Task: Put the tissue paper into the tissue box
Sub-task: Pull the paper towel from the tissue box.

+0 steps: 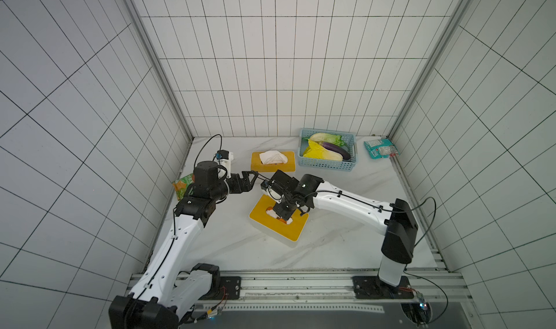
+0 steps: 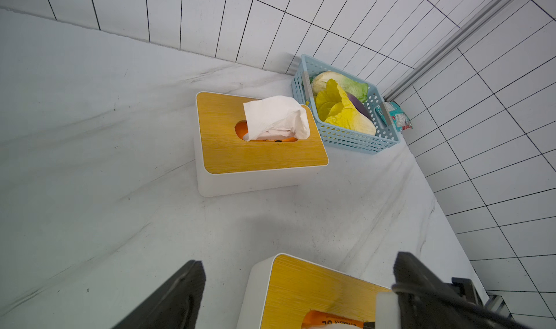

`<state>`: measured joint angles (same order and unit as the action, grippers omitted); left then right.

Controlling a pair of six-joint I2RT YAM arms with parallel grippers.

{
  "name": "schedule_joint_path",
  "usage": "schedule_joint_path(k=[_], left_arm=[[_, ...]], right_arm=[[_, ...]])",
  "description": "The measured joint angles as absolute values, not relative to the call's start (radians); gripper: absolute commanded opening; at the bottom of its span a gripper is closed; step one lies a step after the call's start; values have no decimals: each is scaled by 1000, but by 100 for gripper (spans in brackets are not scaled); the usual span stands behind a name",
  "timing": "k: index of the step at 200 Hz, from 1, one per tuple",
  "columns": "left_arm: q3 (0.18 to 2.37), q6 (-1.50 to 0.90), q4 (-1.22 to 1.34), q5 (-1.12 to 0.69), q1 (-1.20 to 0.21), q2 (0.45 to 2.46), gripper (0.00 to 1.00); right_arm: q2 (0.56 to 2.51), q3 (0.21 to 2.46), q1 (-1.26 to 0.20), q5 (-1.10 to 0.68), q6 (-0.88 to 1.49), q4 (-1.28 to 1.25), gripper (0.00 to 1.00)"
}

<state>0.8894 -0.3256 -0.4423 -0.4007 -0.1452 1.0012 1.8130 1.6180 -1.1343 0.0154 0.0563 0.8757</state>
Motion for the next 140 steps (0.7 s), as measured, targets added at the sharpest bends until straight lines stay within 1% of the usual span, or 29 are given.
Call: schedule_joint_path(k=[32, 38, 53, 65, 77, 106, 140], left_arm=[[889, -325, -429, -424, -152, 982, 96], [889, -325, -427, -429, -154, 976, 96], [889, -325, -422, -443, -162, 953, 95], [889, -324, -422, -454, -168, 932, 96], [888, -323, -422, -455, -171, 914, 96], [874, -324, -423, -430, -169, 876, 96], [854, -328, -425, -385, -159, 834, 98]], right_arm=[[1761, 1580, -1134, -5, 51, 849, 45], [1745, 1563, -1134, -14, 48, 834, 49], [1700, 1511, -1134, -34, 34, 787, 64], [1663, 1463, -1134, -48, 23, 741, 69], [1639, 1428, -1134, -61, 1, 699, 70], [1634, 1402, -1140, -57, -31, 638, 70], [1654, 1400, -1143, -33, -49, 595, 65]])
